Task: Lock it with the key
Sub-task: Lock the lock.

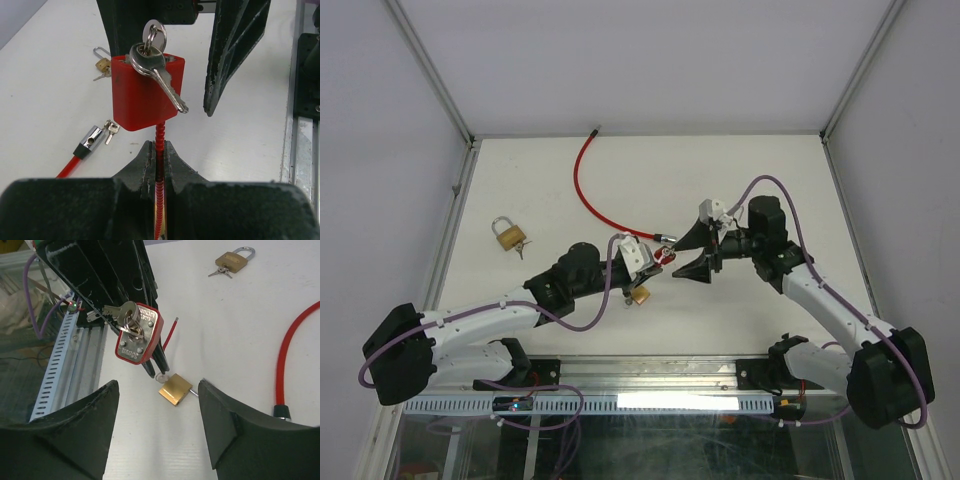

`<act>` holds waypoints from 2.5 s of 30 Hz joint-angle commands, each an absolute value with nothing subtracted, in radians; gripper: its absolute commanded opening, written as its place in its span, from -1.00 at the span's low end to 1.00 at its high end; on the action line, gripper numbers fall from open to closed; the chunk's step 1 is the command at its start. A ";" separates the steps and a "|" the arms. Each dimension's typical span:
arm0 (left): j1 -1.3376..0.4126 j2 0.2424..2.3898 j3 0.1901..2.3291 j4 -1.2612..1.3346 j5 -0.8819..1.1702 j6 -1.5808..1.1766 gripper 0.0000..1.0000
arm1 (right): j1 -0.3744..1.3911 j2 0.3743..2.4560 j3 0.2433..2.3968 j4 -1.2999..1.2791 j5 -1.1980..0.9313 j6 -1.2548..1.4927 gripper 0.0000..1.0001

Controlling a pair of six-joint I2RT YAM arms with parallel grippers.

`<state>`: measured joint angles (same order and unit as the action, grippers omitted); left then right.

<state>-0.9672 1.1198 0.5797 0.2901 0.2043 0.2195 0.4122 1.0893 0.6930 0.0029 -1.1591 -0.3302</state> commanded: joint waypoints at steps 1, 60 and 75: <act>-0.978 1.114 0.597 0.407 0.164 0.171 -1.00 | 0.427 1.078 0.665 0.309 -1.154 -0.054 0.33; -1.024 1.207 0.657 0.458 0.056 0.130 -1.00 | 0.446 1.136 0.664 0.446 -1.088 0.162 -0.56; -1.024 1.195 0.635 0.479 0.077 0.087 -0.34 | 0.428 1.125 0.675 0.435 -1.131 0.146 -1.00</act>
<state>-1.0153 1.2102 0.6071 0.3851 0.0582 0.1238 0.4389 1.1393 0.6464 0.3981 -1.1023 0.1413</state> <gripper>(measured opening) 0.252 0.269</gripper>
